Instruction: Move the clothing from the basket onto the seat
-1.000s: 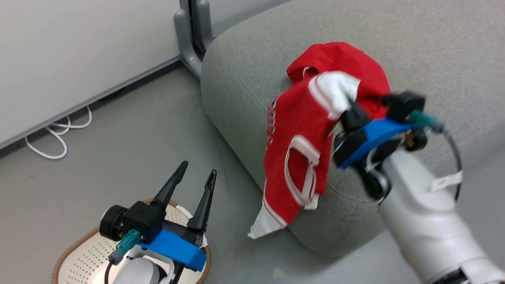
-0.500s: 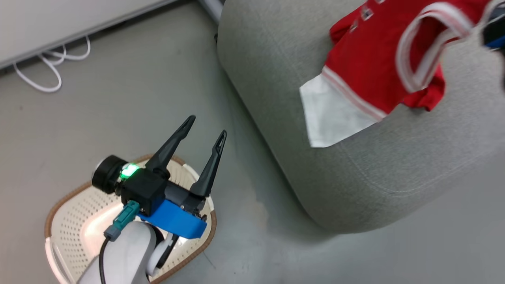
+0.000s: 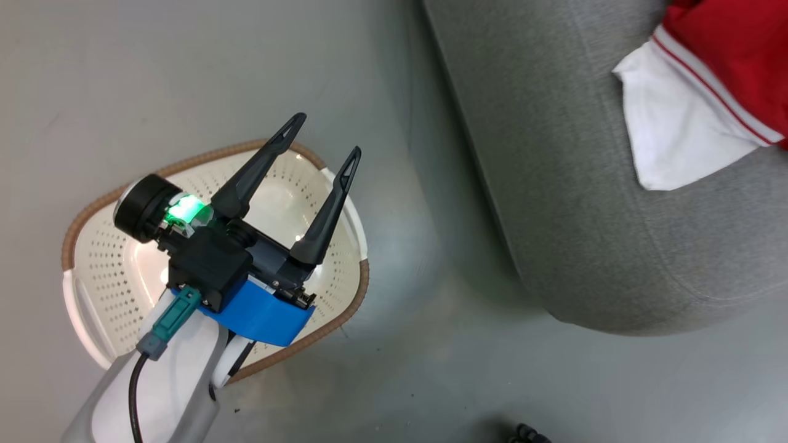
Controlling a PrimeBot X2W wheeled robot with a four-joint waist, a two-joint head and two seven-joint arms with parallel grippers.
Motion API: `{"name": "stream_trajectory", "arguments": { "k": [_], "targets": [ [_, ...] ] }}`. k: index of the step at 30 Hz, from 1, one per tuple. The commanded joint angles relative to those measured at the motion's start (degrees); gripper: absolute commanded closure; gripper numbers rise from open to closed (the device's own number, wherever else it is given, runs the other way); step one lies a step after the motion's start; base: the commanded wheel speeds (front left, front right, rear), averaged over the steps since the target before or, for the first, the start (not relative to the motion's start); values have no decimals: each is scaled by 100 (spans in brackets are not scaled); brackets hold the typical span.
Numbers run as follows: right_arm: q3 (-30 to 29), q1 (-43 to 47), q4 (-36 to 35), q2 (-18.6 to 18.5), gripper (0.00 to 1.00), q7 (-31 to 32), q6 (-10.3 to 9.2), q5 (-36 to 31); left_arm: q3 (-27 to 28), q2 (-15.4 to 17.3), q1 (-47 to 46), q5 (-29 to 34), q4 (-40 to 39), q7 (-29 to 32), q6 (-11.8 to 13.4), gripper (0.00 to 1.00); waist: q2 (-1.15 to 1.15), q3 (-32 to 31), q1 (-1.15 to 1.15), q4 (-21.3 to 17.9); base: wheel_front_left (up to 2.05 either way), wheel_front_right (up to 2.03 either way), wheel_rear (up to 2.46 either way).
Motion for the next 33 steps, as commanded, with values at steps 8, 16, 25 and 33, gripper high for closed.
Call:
{"name": "stream_trajectory", "arguments": {
  "k": [8, 16, 25, 33],
  "targets": [
    [-405, 299, 395, 492, 100, -67, 1, -351, -101, 63, -342, 101, -223, -27, -14, 0, 0, 628, -1, 389, 0, 0, 0],
    [-532, 348, 663, 667, 100, -72, 1, -568, -164, -6, -350, 118, -139, -27, -14, 0, 0, 610, -1, 535, 0, 0, 0],
    [-532, 403, 624, 729, 0, -74, 1, -700, -146, -105, -335, 25, 10, -27, -14, 0, 0, 412, -1, 551, 0, 0, 0],
    [-323, 909, 481, 962, 0, -74, 1, -994, -94, -413, -99, -167, 292, -27, -14, 0, 0, -299, -1, 671, 0, 0, 0]
  ]
}}
